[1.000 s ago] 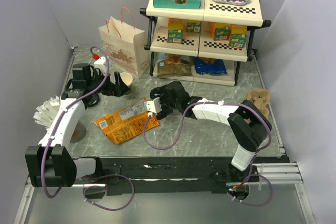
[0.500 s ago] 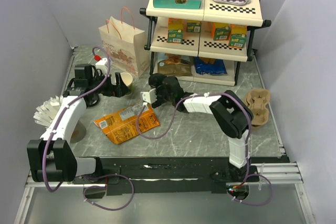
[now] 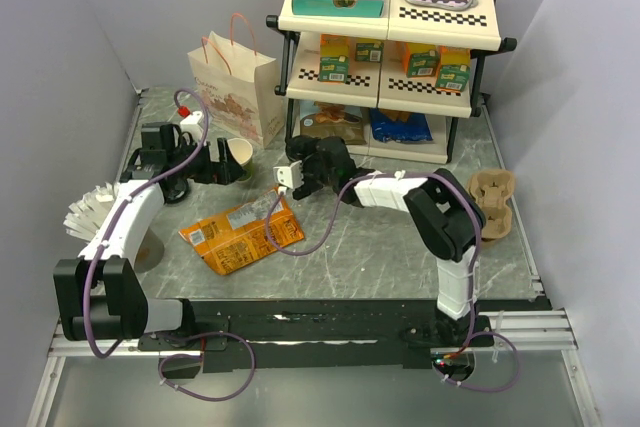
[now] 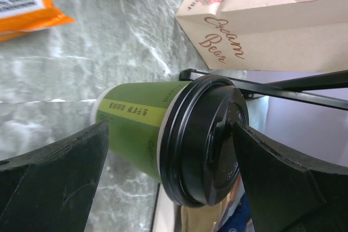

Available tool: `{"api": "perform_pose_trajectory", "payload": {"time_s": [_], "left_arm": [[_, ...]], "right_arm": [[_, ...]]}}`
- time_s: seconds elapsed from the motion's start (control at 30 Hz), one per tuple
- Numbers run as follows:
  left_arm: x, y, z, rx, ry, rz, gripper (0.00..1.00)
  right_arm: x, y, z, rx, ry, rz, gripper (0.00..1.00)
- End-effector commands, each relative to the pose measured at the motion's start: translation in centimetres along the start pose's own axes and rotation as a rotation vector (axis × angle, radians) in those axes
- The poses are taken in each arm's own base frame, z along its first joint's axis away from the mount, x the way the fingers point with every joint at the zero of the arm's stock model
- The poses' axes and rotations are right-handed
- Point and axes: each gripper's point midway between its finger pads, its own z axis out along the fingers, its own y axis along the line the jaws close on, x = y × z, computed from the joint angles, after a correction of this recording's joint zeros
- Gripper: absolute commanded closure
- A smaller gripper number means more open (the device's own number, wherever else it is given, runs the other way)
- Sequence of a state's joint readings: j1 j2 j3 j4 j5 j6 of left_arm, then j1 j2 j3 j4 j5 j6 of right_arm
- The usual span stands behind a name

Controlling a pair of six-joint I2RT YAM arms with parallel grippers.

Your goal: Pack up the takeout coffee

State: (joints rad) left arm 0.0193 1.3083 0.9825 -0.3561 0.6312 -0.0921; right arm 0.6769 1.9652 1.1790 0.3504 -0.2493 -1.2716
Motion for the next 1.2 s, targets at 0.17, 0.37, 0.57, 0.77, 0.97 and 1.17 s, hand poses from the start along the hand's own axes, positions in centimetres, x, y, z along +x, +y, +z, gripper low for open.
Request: {"api": "perform_pose_trajectory", "payload": {"time_s": [0.17, 0.37, 0.57, 0.77, 0.97, 1.17], "left_arm": [[-2.6, -1.4, -0.2, 0.071, -0.063, 0.025, 0.00], [-3.7, -1.9, -1.0, 0.069, -0.078, 0.072, 0.00], [-5.3, -1.5, -2.6, -0.019, -0.115, 0.130, 0.01], [-14.8, -4.5, -5.8, -0.011, -0.290, 0.232, 0.01], [-25.4, -1.4, -6.8, -0.220, -0.479, 0.228, 0.01], [-31.1, 4.5, -4.6, -0.315, -0.567, 0.124, 0.02]], "right_arm": [[-3.7, -1.6, -3.5, -0.055, -0.111, 0.061, 0.00], [-4.8, 0.8, -6.0, -0.173, -0.135, 0.126, 0.00], [-6.9, 0.8, -10.1, -0.237, -0.142, 0.281, 0.00], [-8.1, -1.8, -15.2, -0.239, -0.094, 0.530, 0.00], [-4.6, -3.9, -21.0, -0.156, 0.032, 0.787, 0.01], [-2.0, -2.8, -22.9, -0.094, 0.123, 0.889, 0.01]]}}
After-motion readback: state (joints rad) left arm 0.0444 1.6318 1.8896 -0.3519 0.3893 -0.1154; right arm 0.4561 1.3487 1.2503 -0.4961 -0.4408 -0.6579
